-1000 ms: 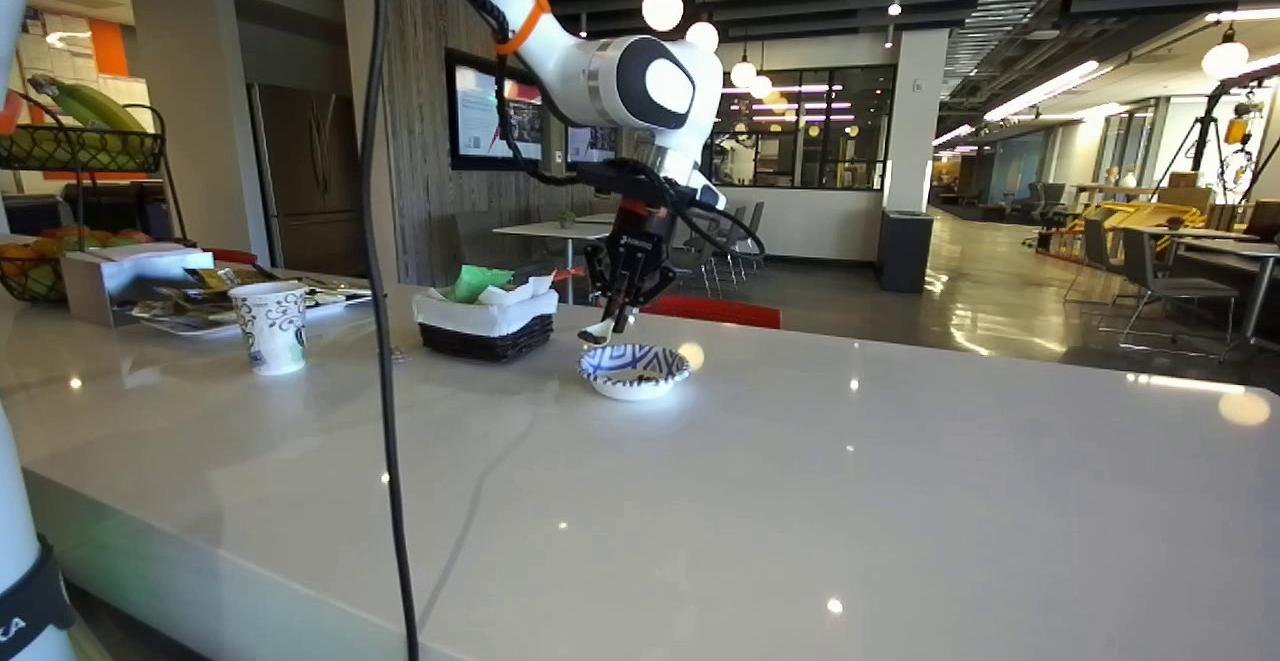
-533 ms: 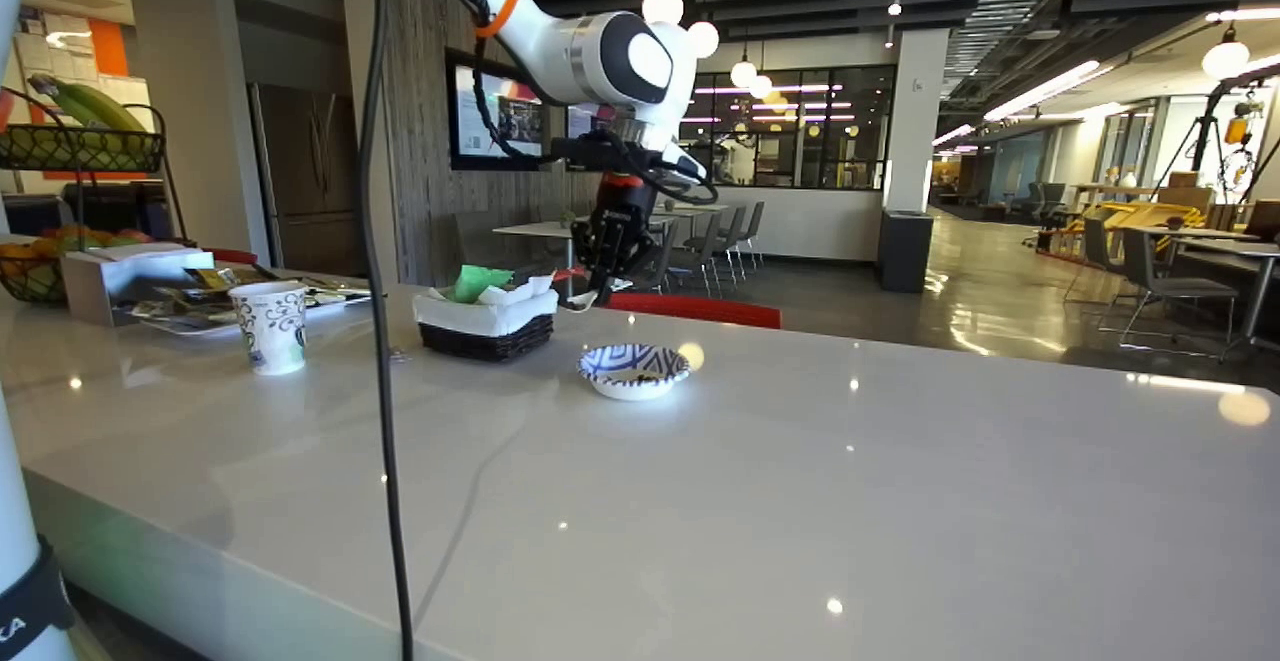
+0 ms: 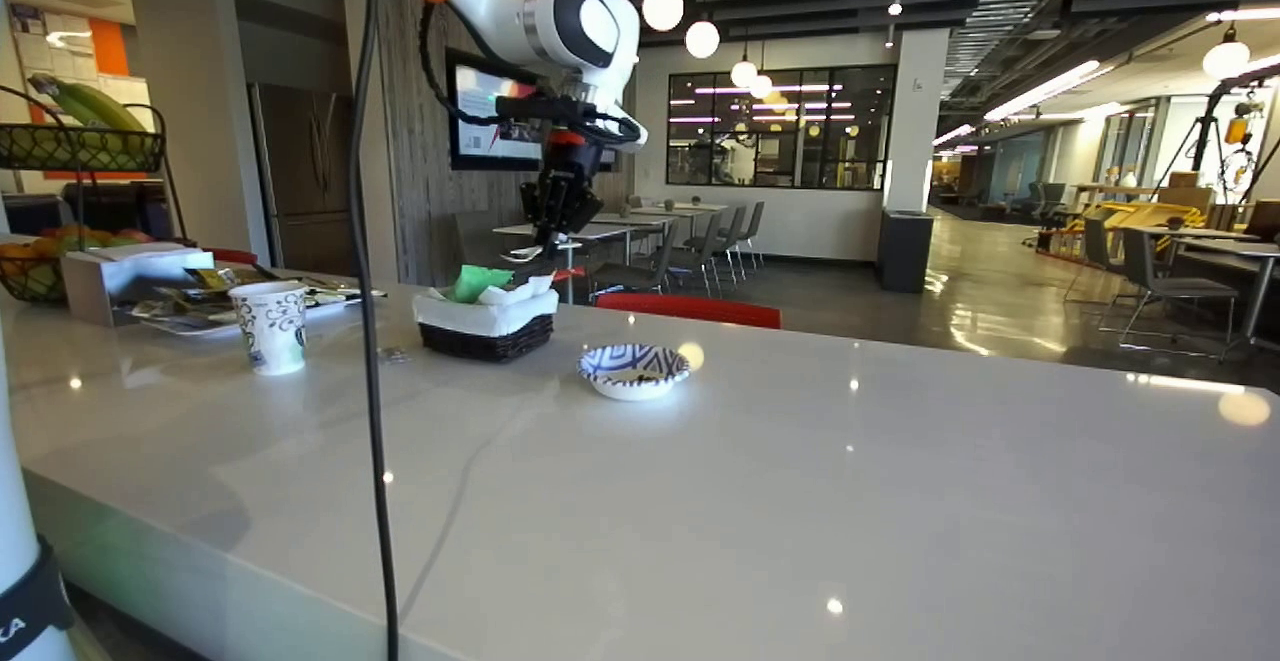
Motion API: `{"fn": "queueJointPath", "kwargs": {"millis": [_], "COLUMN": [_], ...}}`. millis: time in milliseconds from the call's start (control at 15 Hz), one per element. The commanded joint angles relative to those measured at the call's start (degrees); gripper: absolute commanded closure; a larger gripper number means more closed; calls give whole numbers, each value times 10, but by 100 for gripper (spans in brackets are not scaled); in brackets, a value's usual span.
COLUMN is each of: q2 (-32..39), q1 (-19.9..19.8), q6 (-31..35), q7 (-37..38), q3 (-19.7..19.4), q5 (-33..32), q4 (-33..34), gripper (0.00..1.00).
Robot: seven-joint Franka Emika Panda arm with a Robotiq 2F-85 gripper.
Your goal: Use the plastic spoon to put some of the contents of the plate into the paper cup
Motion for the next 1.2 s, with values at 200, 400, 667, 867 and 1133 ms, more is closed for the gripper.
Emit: {"fn": "queueJointPath", "kwargs": {"millis": [200, 400, 667, 867, 1133], "q2": [1, 1, 8, 23, 23], "q1": [31, 36, 36, 54, 85], "q6": [-32, -33, -51, -82, -124], "q7": [58, 67, 71, 90, 150], "q3": [13, 14, 15, 26, 42], "q5": [11, 12, 12, 5, 6], "q4": [22, 24, 37, 72, 98], "gripper": [86, 86, 96, 96, 96]}}
